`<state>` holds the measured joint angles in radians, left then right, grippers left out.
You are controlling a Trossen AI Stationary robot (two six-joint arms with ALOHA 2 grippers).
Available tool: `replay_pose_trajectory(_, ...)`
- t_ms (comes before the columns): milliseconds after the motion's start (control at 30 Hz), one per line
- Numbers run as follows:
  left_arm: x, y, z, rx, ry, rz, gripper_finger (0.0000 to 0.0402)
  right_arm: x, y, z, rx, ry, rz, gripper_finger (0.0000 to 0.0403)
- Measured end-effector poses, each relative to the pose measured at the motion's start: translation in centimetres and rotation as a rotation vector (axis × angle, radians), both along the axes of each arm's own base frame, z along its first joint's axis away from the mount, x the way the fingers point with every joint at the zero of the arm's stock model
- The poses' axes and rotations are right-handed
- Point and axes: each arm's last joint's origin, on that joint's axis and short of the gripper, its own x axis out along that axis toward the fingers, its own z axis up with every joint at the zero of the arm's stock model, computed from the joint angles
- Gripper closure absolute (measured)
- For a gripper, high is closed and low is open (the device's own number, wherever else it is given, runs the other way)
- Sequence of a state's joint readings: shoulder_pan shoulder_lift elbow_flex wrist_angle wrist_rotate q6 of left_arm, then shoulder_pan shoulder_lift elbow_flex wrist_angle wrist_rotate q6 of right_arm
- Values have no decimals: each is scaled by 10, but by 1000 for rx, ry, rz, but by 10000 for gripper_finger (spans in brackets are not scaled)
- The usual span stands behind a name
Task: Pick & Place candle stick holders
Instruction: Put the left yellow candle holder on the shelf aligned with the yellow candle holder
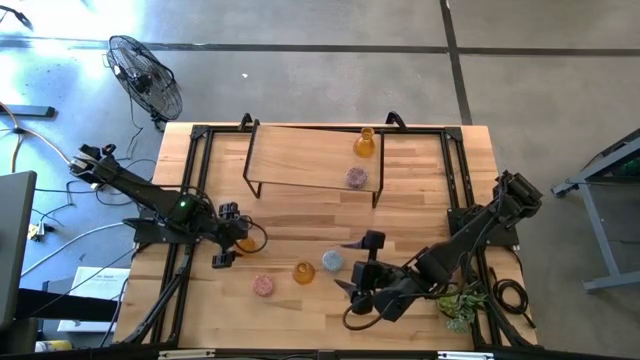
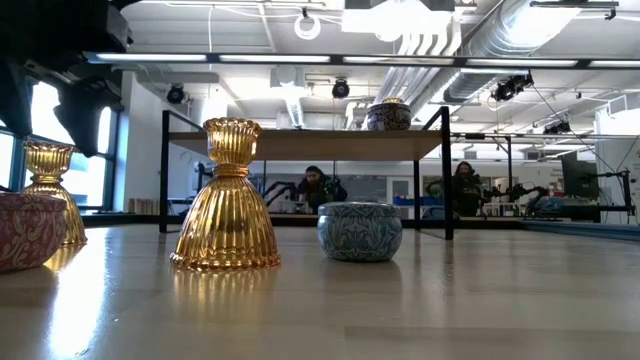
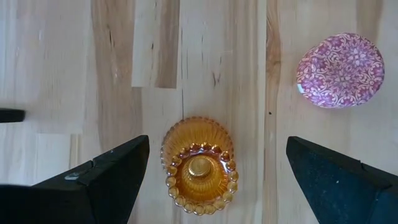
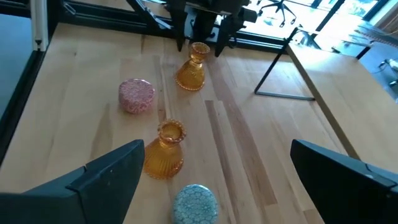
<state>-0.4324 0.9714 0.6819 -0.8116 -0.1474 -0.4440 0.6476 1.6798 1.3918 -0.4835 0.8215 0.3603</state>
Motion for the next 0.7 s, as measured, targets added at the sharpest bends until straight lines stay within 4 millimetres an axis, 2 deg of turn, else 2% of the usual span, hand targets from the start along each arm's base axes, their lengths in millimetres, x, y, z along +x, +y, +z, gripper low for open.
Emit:
replay_pose_trajectory(333,-1,1,-9,41,89,67,27,0,1,0,9,8,13,5)
replay_pose_trajectory(700,8,-2,-24,128,175,77,27,0,1,0,3,4,10,5)
